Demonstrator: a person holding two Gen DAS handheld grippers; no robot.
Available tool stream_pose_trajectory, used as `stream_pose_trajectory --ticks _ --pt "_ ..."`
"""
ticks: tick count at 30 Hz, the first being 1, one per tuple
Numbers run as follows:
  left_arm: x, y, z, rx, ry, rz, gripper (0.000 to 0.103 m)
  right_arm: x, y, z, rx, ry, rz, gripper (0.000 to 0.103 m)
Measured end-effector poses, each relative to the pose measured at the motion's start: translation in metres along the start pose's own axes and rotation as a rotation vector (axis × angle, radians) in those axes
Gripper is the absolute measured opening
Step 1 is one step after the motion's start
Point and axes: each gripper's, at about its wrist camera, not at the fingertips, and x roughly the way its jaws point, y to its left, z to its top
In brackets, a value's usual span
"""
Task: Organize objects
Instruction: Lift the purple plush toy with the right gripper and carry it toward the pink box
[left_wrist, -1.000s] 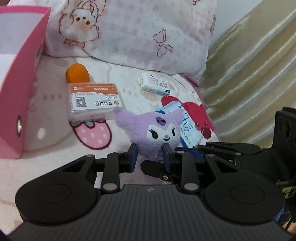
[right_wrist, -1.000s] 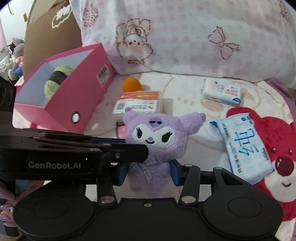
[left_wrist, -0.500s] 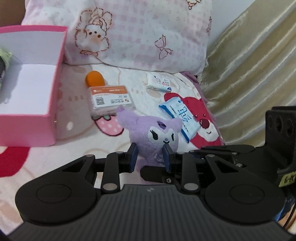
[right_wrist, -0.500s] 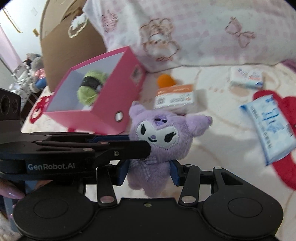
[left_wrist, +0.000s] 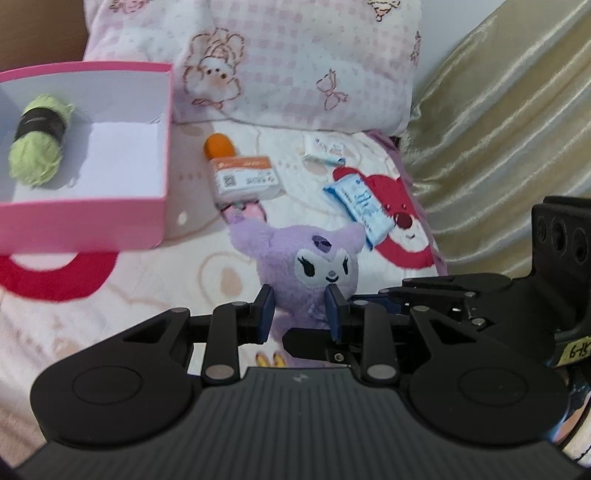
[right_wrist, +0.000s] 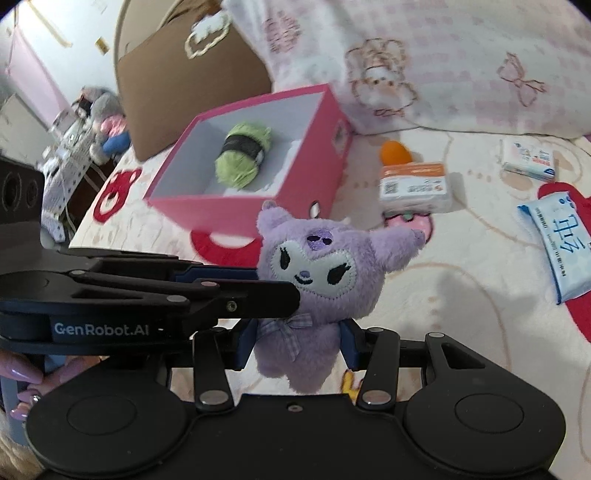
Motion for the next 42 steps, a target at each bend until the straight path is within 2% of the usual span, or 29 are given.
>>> stream_pose_trajectory --ticks 4,8,14,22,32,37,42 --pt "-0.019 0.005 -0.014 0.0 0.018 0.027 0.027 0.001 0.021 -0.012 0.0 0.021 0.012 0.052" --pt "-0.042 0.008 -0.019 0.015 0.0 0.046 0.027 -0.002 0.044 -0.016 -0.032 0.013 0.02 0.052" --pt "-0.073 0.017 -0.013 0.011 -0.038 0.054 0.027 -0.01 0.073 -0.005 -0.071 -0.012 0.013 0.052" --pt "-0.093 0.034 -0.002 0.006 -0.118 0.037 0.027 -0.011 0.099 0.016 -0.113 -0.078 -0.038 0.051" --pt "-0.095 0.072 0.031 -0.041 -0.203 0.058 0.028 0.014 0.11 0.06 -0.144 -0.14 -0.038 0.051" --pt "-0.086 0.095 0.056 -0.034 -0.186 0.057 0.028 0.031 0.111 0.08 -0.138 -0.172 -0.044 0.051" --pt "-0.081 0.11 0.084 -0.021 -0.206 0.067 0.029 0.044 0.11 0.11 -0.154 -0.194 -0.051 0.051"
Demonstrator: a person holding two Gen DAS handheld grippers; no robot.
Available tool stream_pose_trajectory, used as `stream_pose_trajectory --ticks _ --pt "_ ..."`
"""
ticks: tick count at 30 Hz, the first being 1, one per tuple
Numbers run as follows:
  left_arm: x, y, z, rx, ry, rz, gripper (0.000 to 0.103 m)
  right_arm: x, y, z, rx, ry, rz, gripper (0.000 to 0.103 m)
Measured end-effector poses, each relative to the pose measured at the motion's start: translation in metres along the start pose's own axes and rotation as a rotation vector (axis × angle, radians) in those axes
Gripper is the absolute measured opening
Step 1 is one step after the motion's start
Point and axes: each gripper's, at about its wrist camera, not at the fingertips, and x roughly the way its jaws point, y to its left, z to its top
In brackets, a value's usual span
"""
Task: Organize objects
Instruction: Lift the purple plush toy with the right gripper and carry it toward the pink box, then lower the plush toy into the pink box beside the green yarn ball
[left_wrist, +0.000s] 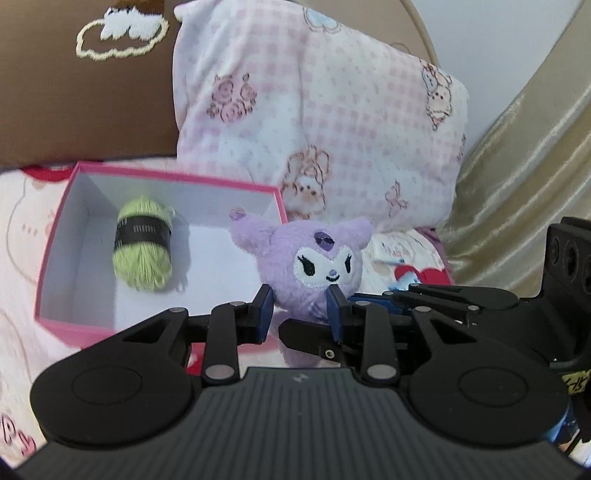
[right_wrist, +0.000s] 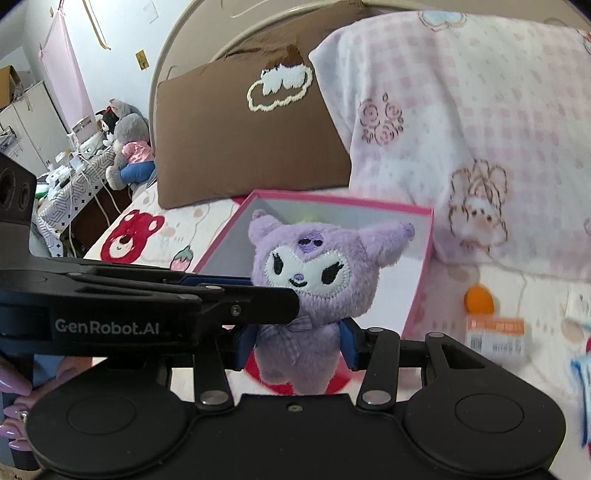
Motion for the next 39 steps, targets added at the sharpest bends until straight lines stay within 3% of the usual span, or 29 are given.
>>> stream_pose_trajectory --ticks 12,16,21,39 --pt "0.062 0.05 0.054 -0.095 0.009 -0.001 0.033 0.061 -0.028 0.055 0.031 0.03 -0.028 0.051" --pt "0.078 0.071 0.046 -0.135 0.007 0.004 0.033 0.082 -0.041 0.047 0.11 0.024 0.028 0.051" --pt "0.1 0.089 0.04 -0.174 0.05 0.006 0.033 0.109 -0.044 0.035 0.09 0.045 0.017 0.05" --pt "0.156 0.12 0.03 -0.219 0.099 0.039 0.033 0.163 -0.041 0.016 -0.075 0.063 -0.132 0.049"
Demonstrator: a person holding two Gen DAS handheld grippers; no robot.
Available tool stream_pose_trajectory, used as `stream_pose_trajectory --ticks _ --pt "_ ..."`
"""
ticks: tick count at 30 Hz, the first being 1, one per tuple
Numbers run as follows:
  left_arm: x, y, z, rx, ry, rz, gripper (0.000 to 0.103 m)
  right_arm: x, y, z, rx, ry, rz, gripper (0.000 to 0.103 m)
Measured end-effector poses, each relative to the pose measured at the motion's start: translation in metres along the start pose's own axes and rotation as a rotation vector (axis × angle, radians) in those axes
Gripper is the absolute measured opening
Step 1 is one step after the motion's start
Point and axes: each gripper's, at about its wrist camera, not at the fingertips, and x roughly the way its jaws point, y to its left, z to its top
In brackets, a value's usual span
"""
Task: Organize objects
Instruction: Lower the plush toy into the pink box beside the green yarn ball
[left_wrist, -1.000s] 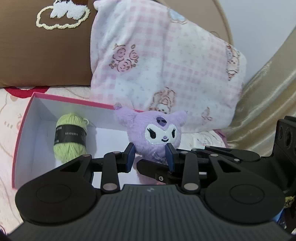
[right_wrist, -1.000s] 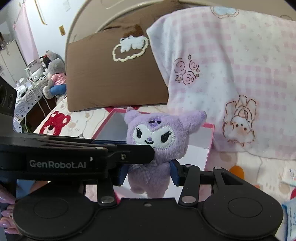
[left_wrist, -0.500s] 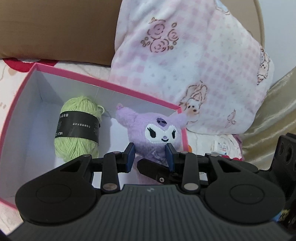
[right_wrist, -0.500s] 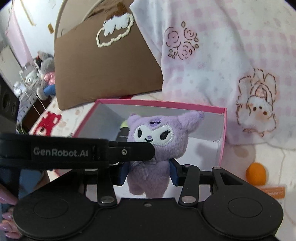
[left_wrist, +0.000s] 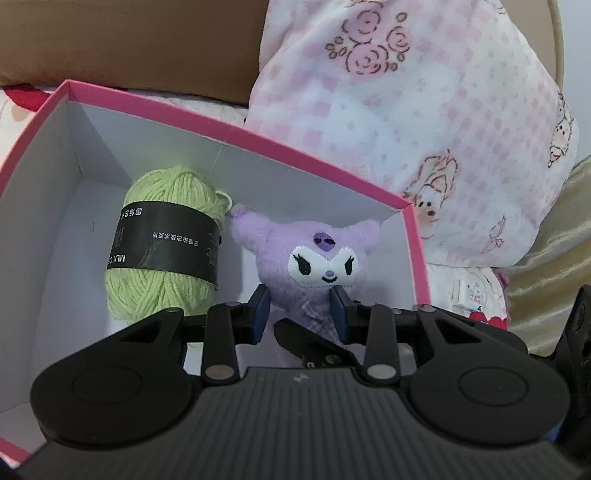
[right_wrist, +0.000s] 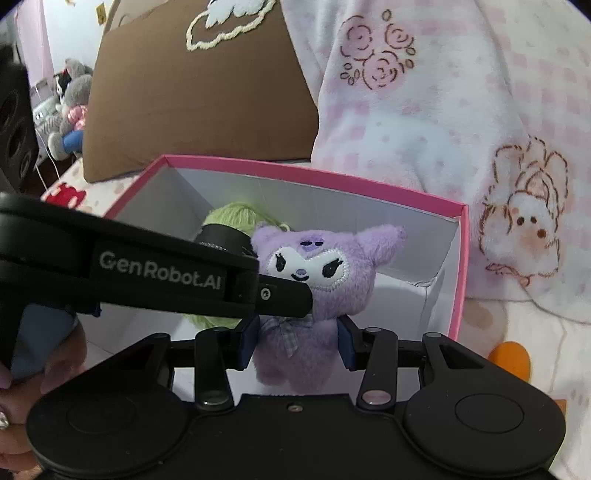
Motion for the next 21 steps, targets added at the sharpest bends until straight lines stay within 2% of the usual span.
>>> stream_pose_trajectory --ticks 10,11,12,15,18,20,21 --pt "0.016 0.012 0.001 -0.009 0.007 0.026 0.033 0.015 0.002 -0.001 -0.024 0.032 -0.013 0.05" --pt "0.017 0.013 0.001 -0.012 0.005 0.027 0.032 0.016 0.001 0.0 -0.014 0.035 -0.007 0.051" --pt "0.017 0.014 0.001 -0.011 0.001 0.027 0.027 0.016 0.0 0.001 -0.001 0.037 0.004 0.051" --pt "0.022 0.014 0.001 -0.008 0.014 0.017 0.027 0.014 -0.003 0.001 0.02 0.031 0.047 0.051" --pt "0.028 0.012 -0.002 -0.007 0.023 0.017 0.026 0.013 -0.001 -0.003 -0.003 0.032 0.023 0.043" --pt "0.031 0.01 -0.003 -0.004 0.029 0.019 0.022 0.016 -0.001 -0.003 0.007 0.042 0.006 0.026" --pt "0.032 0.008 -0.004 0.0 0.03 0.025 0.022 0.017 -0.002 -0.004 0.011 0.048 -0.008 0.023"
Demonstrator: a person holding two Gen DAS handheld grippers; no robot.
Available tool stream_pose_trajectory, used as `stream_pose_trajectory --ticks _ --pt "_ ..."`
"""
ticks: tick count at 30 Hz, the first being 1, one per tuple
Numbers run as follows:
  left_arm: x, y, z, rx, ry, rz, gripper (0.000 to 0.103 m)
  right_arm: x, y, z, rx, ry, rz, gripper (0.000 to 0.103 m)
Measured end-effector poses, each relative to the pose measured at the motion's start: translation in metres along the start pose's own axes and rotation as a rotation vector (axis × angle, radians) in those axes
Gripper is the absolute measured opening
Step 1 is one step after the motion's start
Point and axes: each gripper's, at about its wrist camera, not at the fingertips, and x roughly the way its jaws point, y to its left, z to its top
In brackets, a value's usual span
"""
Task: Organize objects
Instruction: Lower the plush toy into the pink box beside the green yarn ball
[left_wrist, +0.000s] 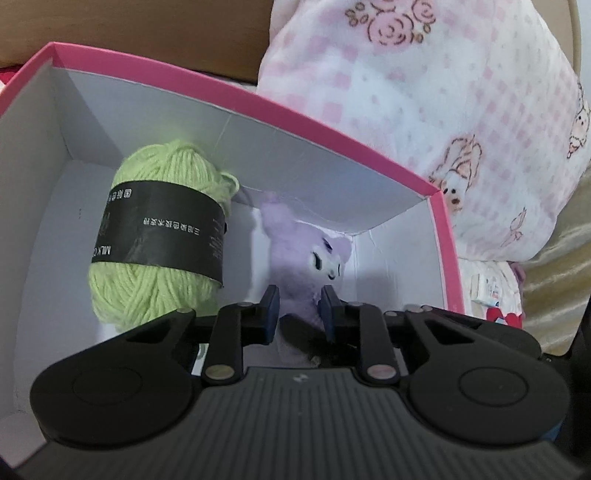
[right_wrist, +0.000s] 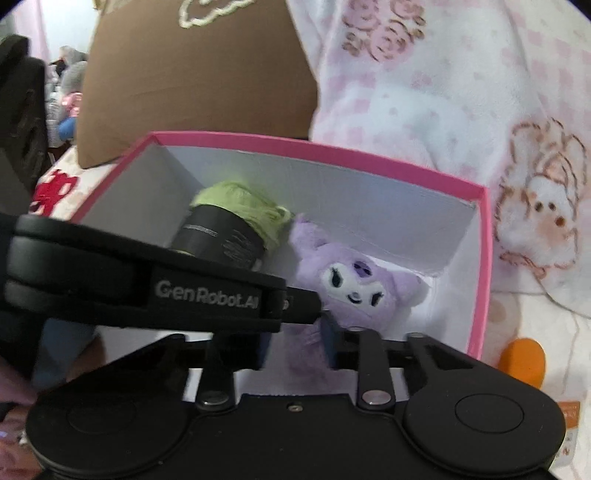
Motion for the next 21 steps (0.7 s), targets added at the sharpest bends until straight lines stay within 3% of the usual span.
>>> stream_pose_trajectory --ticks 6,10,12,21 --pt "0.002 -0.001 0.0 -0.009 0.004 0.009 0.022 0.004 0.001 -0.003 -0.045 0.016 -0.032 0.02" --pt "0.006 -0.004 -0.002 -0.008 0.025 0.082 0.022 -0.003 0.008 -0.005 -0.091 0.079 0.004 0.024" --pt "0.009 -0.003 -0.003 -0.018 0.041 0.076 0.022 -0.004 0.01 -0.007 -0.108 0.093 0.024 0.024" --pt "0.015 -0.01 -0.005 -0.046 0.048 0.049 0.022 0.002 0.018 -0.007 -0.139 0.095 -0.066 0.023"
